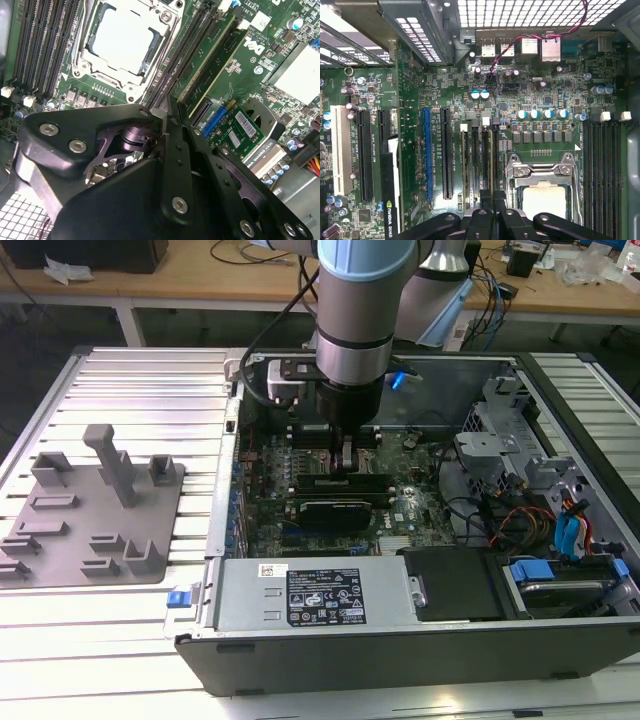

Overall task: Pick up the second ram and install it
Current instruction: 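Insert the second ram into the second slot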

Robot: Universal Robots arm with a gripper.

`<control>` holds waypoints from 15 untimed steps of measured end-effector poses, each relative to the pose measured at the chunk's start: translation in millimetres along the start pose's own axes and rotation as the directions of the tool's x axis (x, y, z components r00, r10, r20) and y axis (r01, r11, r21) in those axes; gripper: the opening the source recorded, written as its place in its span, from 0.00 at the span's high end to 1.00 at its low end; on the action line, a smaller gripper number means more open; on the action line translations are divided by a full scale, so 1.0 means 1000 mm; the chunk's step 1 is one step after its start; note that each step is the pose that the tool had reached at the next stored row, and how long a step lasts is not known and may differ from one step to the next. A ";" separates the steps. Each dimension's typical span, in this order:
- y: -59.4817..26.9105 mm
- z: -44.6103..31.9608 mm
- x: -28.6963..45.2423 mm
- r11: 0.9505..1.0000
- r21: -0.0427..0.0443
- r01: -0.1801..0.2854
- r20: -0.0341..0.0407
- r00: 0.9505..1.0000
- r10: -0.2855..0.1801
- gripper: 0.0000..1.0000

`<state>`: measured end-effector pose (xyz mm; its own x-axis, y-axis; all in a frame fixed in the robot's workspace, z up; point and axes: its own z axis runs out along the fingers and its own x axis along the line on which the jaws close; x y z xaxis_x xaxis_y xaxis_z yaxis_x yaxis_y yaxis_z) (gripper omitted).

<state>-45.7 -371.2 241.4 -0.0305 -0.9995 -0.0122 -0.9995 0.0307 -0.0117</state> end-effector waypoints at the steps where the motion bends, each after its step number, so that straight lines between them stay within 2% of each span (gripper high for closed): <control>1: 0.0000 0.0000 0.0000 1.000 0.000 0.000 0.000 1.000 0.000 0.91; 10: 0.0035 0.0016 0.0002 1.000 0.000 0.000 0.000 1.000 0.000 0.91; 15: 0.0001 0.0018 0.0001 1.000 -0.004 0.000 -0.001 1.000 0.000 0.91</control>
<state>-45.8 -371.3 239.5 -0.0307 -0.9995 -0.0111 -0.9995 0.0308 -0.0075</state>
